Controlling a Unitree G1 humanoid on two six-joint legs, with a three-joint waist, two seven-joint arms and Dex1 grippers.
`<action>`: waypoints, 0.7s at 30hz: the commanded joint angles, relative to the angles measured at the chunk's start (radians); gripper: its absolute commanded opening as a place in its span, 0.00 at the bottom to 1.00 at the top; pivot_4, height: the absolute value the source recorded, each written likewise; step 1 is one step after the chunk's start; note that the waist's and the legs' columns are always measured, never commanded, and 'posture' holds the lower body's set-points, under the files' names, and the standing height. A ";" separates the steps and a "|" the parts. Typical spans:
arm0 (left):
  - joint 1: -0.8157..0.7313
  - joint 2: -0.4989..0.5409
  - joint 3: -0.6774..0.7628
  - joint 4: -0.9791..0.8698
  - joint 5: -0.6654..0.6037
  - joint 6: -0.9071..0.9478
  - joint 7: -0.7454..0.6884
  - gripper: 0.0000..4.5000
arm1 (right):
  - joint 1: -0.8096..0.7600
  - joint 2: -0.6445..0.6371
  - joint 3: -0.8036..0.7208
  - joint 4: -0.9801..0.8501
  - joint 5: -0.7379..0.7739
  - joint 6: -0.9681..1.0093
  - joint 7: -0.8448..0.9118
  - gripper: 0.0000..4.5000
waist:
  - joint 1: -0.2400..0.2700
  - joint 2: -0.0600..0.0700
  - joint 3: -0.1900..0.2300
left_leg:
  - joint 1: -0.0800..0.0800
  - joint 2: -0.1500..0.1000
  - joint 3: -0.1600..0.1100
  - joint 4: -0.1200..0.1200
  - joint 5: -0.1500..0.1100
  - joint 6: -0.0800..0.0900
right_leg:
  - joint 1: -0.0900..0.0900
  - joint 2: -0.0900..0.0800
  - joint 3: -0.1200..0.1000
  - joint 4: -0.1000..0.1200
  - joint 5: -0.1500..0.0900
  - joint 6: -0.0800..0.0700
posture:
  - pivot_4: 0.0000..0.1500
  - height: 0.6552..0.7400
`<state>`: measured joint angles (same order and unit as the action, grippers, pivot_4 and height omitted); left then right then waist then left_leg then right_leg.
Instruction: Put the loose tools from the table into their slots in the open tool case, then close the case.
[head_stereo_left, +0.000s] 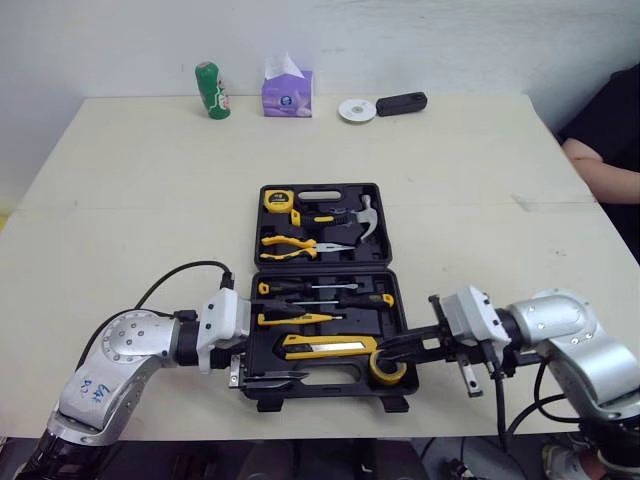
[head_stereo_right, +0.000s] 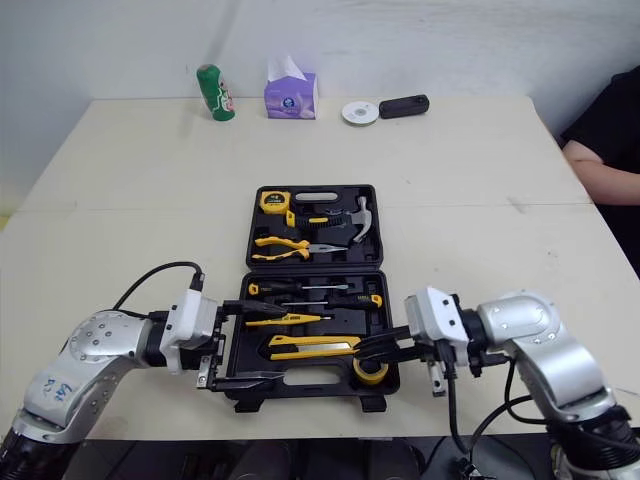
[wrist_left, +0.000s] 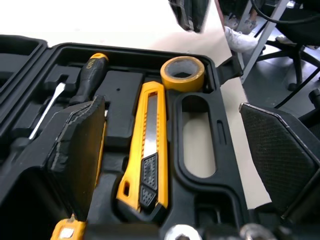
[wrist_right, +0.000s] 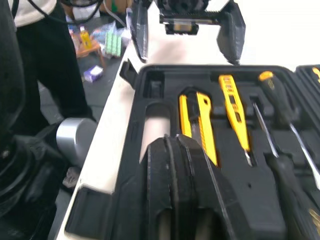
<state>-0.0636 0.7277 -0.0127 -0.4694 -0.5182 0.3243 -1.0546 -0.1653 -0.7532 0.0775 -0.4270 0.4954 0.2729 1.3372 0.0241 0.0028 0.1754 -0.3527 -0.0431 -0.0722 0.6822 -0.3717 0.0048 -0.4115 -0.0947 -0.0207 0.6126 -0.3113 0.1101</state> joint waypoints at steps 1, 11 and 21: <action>0.009 0.011 0.023 -0.018 -0.012 -0.012 -0.008 1.00 | 0.011 0.032 -0.013 0.021 -0.003 -0.070 -0.021 0.01 | 0.000 0.000 0.000 | 0.000 0.000 0.000 0.000 0.000 0.000 | 0.000 0.000 0.000 0.000 0.000 0.000 | 1.00 1.00; 0.001 0.016 0.028 -0.009 -0.010 -0.010 -0.021 1.00 | 0.050 0.034 0.104 0.220 -0.163 -0.290 0.038 0.01 | -0.001 0.000 0.000 | 0.000 0.000 0.000 0.000 0.000 0.000 | 0.000 0.000 0.000 0.000 0.000 0.000 | 1.00 1.00; 0.012 0.019 0.039 0.011 0.008 -0.033 -0.026 1.00 | 0.091 0.034 0.145 0.367 -0.195 -0.273 -0.013 0.01 | 0.000 -0.003 -0.002 | 0.006 0.000 0.000 0.000 0.000 0.000 | 0.007 0.000 0.000 0.000 0.000 0.000 | 1.00 1.00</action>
<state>-0.0596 0.7410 0.0020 -0.4554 -0.5104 0.3136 -1.0773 -0.1068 -0.7105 0.1973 -0.1336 0.3540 -0.0596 1.3514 0.0244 -0.0005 0.1733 -0.3421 -0.0428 -0.0724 0.6818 -0.3717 0.0047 -0.3996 -0.0946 -0.0206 0.6119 -0.3113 0.1099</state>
